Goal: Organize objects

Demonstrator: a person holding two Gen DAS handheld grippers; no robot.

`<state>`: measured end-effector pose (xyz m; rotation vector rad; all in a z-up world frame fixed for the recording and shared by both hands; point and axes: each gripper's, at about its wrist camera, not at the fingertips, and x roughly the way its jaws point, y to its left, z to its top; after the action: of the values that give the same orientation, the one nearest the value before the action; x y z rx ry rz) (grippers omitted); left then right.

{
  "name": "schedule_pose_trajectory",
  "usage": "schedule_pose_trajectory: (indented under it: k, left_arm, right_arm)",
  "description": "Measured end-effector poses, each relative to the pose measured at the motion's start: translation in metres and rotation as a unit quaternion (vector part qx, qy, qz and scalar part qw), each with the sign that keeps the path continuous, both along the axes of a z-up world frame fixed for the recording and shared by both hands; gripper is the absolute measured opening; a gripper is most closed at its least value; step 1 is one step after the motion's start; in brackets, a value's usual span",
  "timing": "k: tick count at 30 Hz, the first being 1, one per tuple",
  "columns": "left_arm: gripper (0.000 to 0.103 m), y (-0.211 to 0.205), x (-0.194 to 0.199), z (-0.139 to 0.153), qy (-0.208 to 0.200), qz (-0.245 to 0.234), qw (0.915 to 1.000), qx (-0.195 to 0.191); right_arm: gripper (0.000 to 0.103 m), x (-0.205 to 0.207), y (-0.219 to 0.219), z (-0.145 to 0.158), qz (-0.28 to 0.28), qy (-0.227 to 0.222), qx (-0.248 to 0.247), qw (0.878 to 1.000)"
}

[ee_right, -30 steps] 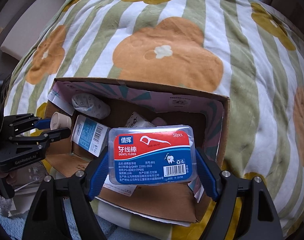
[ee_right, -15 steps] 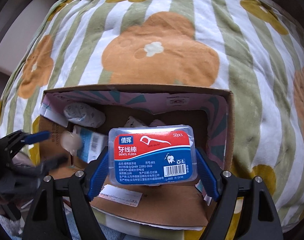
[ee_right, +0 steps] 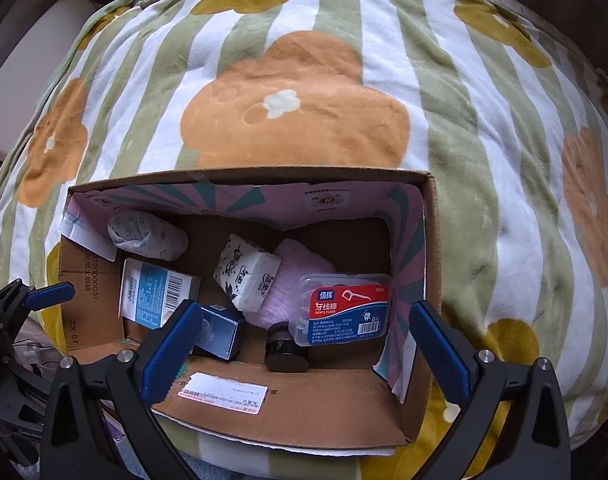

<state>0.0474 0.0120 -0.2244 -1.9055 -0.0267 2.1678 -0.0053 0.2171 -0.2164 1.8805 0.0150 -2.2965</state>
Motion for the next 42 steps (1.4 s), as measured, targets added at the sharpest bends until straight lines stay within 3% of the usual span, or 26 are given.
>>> schedule_pose_trajectory:
  k: [11,24,42]
  left_arm:
    - [0.103,-0.008,-0.013,0.046,0.044,0.019,0.9988,-0.008]
    - [0.103,-0.03,-0.015,0.117,0.108,0.106,0.9883,-0.02]
    - [0.103,-0.03,-0.022,0.14,0.156,0.122,0.9799,-0.021]
  right_arm:
    - [0.103,-0.003,-0.005,0.03,-0.004,0.016,-0.007,1.0]
    - [0.103,-0.003,-0.01,0.099,-0.027,0.068,0.018,0.997]
    - [0.103,-0.006,0.0,0.123,-0.044,0.108,0.015,0.993]
